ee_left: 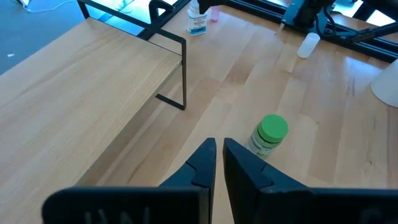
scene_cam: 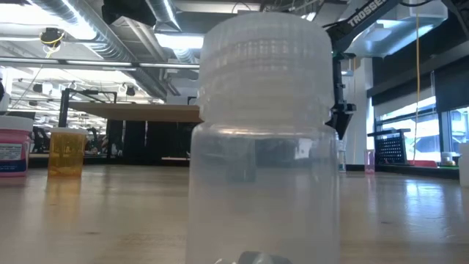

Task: Pick and place medicine bottles onto shelf by color
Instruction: Put the top white pill bottle on the shelf

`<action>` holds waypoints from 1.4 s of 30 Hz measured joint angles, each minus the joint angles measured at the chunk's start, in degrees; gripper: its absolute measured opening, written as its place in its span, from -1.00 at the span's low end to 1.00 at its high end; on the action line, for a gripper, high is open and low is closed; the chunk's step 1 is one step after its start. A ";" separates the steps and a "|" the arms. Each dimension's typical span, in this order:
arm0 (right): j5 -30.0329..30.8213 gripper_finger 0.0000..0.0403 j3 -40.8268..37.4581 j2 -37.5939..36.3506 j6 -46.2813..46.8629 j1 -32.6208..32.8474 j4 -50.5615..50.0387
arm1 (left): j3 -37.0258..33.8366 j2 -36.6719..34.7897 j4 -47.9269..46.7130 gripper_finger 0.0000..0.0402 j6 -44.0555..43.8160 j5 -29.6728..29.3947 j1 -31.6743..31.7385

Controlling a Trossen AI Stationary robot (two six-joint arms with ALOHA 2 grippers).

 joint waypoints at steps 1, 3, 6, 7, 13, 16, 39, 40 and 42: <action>-0.14 0.46 0.00 0.02 -0.25 0.00 0.00 | 0.00 0.00 0.00 -0.87 0.00 0.00 -0.01; -0.41 0.46 0.00 0.02 -0.41 0.00 -0.02 | 0.00 0.00 0.00 -0.87 0.00 0.00 0.02; -0.81 0.46 0.00 0.00 -0.41 0.00 -0.03 | 0.00 0.00 0.00 -0.87 0.01 0.00 -0.01; -0.82 0.46 0.00 0.00 -0.38 0.00 -0.02 | 0.00 0.00 0.00 -0.87 0.02 0.00 0.01; -0.65 0.46 -0.03 1.10 -0.47 0.00 -0.21 | 0.00 0.00 0.02 -0.87 0.00 0.02 -0.01; 0.01 0.46 -0.04 1.20 -0.44 0.02 -0.08 | 0.00 0.00 0.02 -0.87 0.02 0.02 0.00; -1.10 0.20 -0.04 1.31 -0.67 0.00 0.02 | 0.00 0.00 0.00 -0.87 0.20 0.04 -0.01; -1.35 0.18 -0.04 1.31 -0.67 0.00 0.02 | 0.00 0.00 -0.02 -0.87 0.20 0.02 0.01; -1.52 0.12 -0.04 1.31 -0.52 0.02 0.02 | 0.00 0.00 -0.02 -0.87 0.20 0.02 0.02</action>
